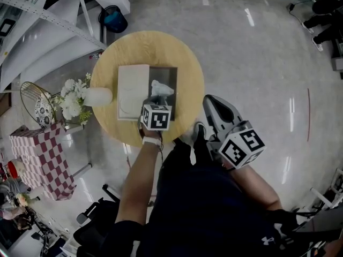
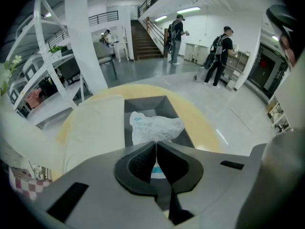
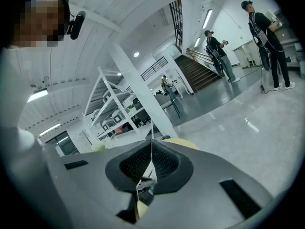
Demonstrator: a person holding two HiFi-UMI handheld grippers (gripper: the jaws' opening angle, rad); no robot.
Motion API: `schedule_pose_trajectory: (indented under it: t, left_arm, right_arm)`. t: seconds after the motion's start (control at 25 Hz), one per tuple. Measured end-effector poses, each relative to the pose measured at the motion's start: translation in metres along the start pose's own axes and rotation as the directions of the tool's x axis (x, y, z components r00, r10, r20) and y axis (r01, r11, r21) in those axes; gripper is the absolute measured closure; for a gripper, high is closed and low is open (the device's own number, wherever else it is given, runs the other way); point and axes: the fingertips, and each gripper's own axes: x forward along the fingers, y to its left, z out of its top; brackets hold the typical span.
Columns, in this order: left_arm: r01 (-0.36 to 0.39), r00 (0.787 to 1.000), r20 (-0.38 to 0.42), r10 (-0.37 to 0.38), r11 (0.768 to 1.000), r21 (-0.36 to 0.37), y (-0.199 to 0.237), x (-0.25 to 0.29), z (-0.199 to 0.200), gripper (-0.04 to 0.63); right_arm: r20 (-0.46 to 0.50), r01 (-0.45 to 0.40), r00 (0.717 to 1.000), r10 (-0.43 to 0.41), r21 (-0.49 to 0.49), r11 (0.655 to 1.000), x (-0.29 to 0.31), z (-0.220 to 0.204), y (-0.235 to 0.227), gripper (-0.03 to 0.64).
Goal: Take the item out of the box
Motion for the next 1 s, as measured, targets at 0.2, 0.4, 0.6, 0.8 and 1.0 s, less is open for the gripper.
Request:
schedule_pose_trajectory:
  t: [0.2, 0.4, 0.6, 0.8, 1.0]
  left_arm:
    - [0.015, 0.995, 0.1, -0.012, 0.999, -0.037, -0.002, -0.03, 0.016, 0.572]
    - [0.015, 0.982, 0.19, -0.006, 0.999, -0.048, -0.002, -0.061, 0.031, 0.572]
    - [0.012, 0.957, 0.29, 0.003, 0.999, -0.049, 0.0, -0.099, 0.052, 0.572]
    - [0.015, 0.917, 0.398, 0.011, 0.998, -0.061, 0.0, -0.138, 0.075, 0.572]
    - [0.011, 0.88, 0.474, 0.019, 0.998, -0.06, -0.001, -0.174, 0.092, 0.572]
  right_arm:
    - [0.002, -0.016, 1.0, 0.016, -0.019, 1.0, -0.005, 0.001, 0.013, 0.604]
    - [0.015, -0.038, 0.999, 0.038, -0.027, 0.999, -0.009, 0.002, 0.023, 0.604]
    - [0.024, -0.059, 0.998, 0.06, -0.047, 0.997, -0.01, 0.009, 0.034, 0.604]
    - [0.031, -0.083, 0.996, 0.086, -0.074, 0.994, -0.009, 0.019, 0.044, 0.604]
    - [0.026, -0.106, 0.994, 0.11, -0.114, 0.988, -0.007, 0.026, 0.053, 0.604]
